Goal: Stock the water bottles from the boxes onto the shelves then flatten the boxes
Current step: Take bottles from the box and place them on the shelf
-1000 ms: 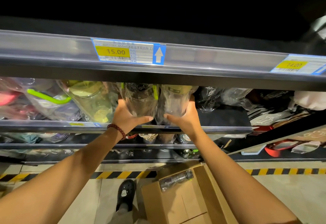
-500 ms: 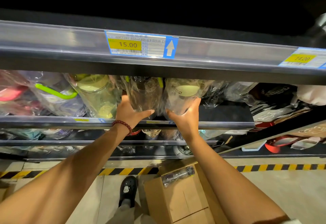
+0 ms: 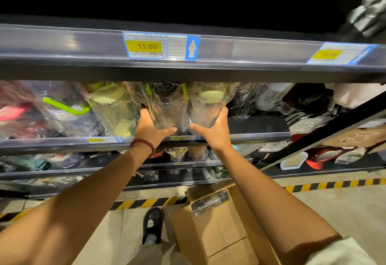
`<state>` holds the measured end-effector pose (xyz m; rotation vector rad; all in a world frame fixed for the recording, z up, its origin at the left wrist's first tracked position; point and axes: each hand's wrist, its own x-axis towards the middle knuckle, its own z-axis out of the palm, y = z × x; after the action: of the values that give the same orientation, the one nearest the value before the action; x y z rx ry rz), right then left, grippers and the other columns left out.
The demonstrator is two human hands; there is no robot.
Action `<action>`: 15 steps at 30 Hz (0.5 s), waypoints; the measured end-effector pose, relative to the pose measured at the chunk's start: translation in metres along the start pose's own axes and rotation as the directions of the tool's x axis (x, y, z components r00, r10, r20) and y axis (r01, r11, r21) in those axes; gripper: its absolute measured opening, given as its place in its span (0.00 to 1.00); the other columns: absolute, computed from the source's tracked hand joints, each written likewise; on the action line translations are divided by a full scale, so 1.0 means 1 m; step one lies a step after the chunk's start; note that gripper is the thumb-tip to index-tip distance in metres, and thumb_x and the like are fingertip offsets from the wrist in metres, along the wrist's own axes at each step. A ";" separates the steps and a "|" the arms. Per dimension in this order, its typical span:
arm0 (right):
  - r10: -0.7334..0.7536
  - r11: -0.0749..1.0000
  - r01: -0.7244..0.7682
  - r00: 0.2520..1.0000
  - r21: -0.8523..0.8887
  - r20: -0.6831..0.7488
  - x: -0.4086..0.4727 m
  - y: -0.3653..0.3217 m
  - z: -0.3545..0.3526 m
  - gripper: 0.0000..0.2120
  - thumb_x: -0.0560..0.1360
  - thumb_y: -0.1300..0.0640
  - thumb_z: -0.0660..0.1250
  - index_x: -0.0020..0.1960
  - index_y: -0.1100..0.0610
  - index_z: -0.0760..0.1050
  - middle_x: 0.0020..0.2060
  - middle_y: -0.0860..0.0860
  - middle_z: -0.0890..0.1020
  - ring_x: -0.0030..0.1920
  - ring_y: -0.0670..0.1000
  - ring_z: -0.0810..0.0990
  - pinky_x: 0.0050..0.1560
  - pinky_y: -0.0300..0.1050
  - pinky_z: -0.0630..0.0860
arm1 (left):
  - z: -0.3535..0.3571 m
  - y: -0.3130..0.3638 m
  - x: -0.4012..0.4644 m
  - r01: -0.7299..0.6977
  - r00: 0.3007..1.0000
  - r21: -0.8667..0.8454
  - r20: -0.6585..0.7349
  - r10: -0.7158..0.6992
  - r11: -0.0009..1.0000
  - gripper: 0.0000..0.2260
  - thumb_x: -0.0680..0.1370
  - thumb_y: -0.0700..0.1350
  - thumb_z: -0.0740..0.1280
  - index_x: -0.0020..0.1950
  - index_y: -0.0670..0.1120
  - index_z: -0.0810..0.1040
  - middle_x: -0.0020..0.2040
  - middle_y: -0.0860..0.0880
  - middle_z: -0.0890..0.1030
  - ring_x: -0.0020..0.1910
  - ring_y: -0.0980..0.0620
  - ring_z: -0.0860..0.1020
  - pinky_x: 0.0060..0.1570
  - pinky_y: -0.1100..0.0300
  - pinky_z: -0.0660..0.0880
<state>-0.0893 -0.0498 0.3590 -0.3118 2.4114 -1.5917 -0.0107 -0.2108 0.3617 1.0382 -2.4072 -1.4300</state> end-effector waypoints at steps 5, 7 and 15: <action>0.071 0.997 -0.071 0.997 0.043 0.008 -0.025 0.003 -0.016 0.42 0.67 0.54 0.77 0.72 0.55 0.56 0.65 0.48 0.66 0.64 0.46 0.66 0.66 0.44 0.66 | -0.006 -0.001 -0.022 0.065 0.998 -0.195 0.020 -0.062 0.979 0.43 0.67 0.41 0.78 0.74 0.44 0.55 0.71 0.43 0.66 0.69 0.46 0.67 0.68 0.50 0.67; 0.128 0.989 -0.127 0.992 0.074 -0.008 -0.043 0.008 -0.027 0.34 0.70 0.56 0.75 0.70 0.57 0.61 0.60 0.47 0.69 0.60 0.47 0.69 0.63 0.46 0.69 | -0.009 -0.004 -0.041 0.069 0.997 -0.273 -0.024 -0.078 0.959 0.39 0.68 0.40 0.76 0.73 0.44 0.58 0.69 0.43 0.67 0.67 0.45 0.69 0.66 0.50 0.69; 0.358 0.932 -0.355 0.933 0.076 -0.039 -0.125 0.050 -0.093 0.21 0.73 0.56 0.72 0.61 0.60 0.68 0.47 0.49 0.73 0.49 0.50 0.74 0.54 0.49 0.73 | 0.020 0.002 -0.112 0.085 0.968 -0.134 0.246 -0.050 0.987 0.22 0.71 0.36 0.72 0.63 0.40 0.70 0.52 0.48 0.76 0.47 0.51 0.75 0.46 0.60 0.75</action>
<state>-0.0019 0.0882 0.3576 0.1767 2.2789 -1.5233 0.0626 -0.1255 0.3756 0.9712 -2.4018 -1.8215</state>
